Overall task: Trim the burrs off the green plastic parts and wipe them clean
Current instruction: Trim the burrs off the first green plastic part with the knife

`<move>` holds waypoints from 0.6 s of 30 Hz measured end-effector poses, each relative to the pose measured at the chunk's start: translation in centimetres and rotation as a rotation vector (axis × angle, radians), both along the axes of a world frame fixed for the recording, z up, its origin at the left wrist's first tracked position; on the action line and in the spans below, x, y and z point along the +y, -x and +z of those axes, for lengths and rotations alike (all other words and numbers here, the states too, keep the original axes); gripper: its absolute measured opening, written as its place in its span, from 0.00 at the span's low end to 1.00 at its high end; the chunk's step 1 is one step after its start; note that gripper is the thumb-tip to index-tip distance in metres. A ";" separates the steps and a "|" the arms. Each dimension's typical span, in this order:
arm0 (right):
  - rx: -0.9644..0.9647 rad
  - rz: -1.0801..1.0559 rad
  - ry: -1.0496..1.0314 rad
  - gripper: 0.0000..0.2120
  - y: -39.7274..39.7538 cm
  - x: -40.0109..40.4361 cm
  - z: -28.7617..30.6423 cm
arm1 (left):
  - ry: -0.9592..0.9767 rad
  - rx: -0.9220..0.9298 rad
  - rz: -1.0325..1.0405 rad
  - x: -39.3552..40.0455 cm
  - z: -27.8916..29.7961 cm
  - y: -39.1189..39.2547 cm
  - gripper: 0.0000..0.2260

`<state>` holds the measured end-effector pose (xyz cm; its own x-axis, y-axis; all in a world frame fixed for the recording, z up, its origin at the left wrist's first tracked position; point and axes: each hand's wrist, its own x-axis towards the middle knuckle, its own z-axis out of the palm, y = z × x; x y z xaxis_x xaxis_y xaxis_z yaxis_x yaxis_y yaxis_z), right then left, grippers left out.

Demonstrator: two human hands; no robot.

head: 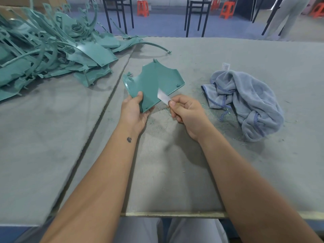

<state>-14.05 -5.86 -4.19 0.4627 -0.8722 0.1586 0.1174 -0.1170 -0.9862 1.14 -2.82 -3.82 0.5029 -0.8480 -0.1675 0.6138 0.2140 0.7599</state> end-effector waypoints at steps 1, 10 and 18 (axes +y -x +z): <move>0.019 -0.005 0.009 0.11 -0.1 0.0 0.0 | -0.001 -0.005 -0.003 0.0 0.0 0.0 0.10; -0.055 -0.085 -0.020 0.11 0.3 -0.3 -0.2 | -0.020 -0.057 -0.023 -0.2 -0.1 0.5 0.10; -0.326 -0.151 -0.237 0.11 1.4 -0.8 0.4 | 0.006 0.138 -0.028 0.4 -0.1 0.0 0.07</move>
